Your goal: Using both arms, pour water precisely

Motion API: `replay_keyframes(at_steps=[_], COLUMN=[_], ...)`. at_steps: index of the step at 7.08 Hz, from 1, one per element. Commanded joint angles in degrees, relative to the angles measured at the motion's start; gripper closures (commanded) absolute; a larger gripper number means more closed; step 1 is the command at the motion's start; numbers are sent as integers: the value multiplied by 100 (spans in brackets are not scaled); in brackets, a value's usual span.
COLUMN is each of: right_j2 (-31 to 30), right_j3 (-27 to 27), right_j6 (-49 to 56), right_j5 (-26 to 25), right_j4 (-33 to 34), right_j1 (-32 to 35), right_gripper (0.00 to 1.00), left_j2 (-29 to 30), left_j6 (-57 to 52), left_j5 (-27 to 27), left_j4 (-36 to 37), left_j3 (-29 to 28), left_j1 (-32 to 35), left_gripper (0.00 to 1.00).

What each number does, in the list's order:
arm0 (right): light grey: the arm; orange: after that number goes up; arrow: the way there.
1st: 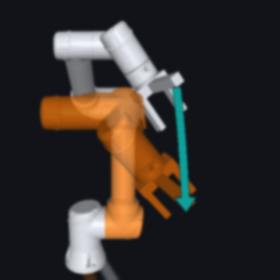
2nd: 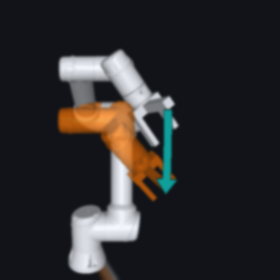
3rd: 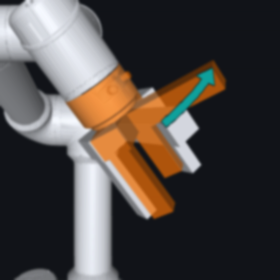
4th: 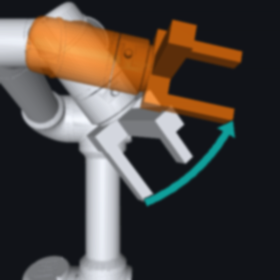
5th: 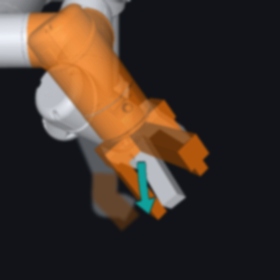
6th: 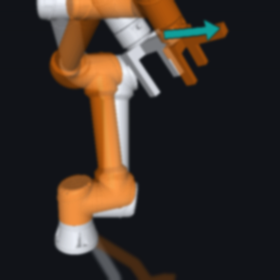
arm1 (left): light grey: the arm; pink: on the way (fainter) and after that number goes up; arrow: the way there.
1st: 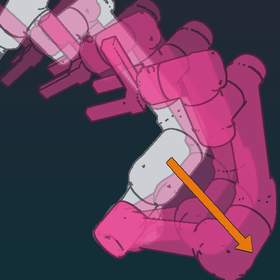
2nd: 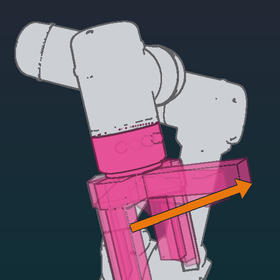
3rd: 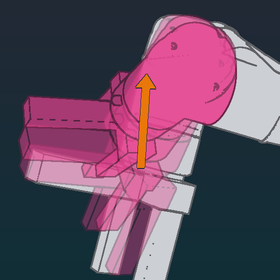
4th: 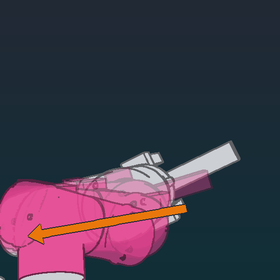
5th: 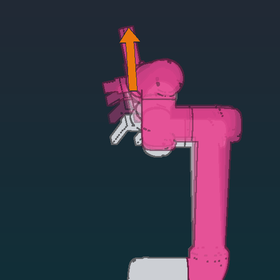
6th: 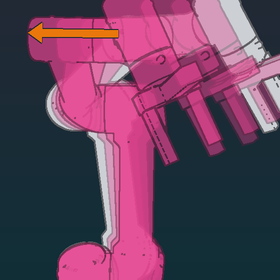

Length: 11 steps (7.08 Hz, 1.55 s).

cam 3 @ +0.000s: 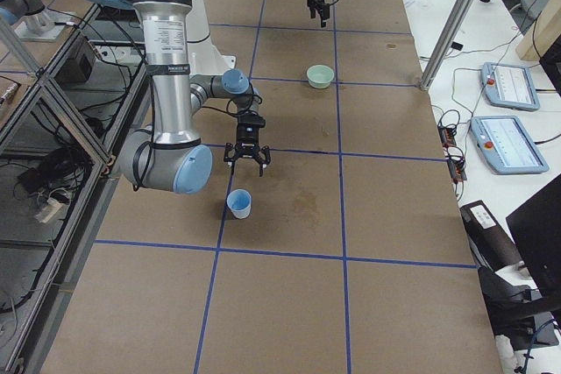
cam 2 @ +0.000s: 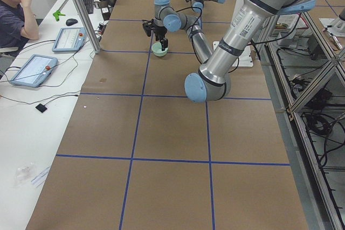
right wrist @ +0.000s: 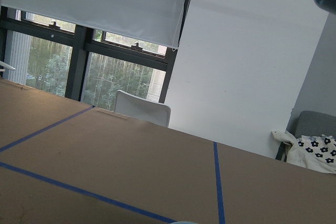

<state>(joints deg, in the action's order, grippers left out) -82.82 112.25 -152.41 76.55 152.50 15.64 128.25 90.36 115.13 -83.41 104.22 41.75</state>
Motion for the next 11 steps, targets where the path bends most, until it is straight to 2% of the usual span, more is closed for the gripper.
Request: replay_keyframes(at_steps=[1,4,5,7,11], right_j2=[117,214,188,144,-155], right_j3=[-526,-862,-889,-1309,-1346], right_j6=[-235,-675,-693,-684,-728], right_j5=[1,9,1,-17,-8], right_j4=[-342,-379,-536,-992,-1161], right_j1=[-44,-97,-97,-62,-44], right_gripper=[2,2,2,2,2], left_j2=[-10,-45,-45,-45,-45], left_j6=[-10,-10,-10,-10,-10], left_j5=[1,27,27,27,27], left_j4=[0,0,9,18,115], left_j3=[2,28,37,45,54], left_j1=[0,0,-9,-35,-61], left_gripper=[0,0,0,0,0])
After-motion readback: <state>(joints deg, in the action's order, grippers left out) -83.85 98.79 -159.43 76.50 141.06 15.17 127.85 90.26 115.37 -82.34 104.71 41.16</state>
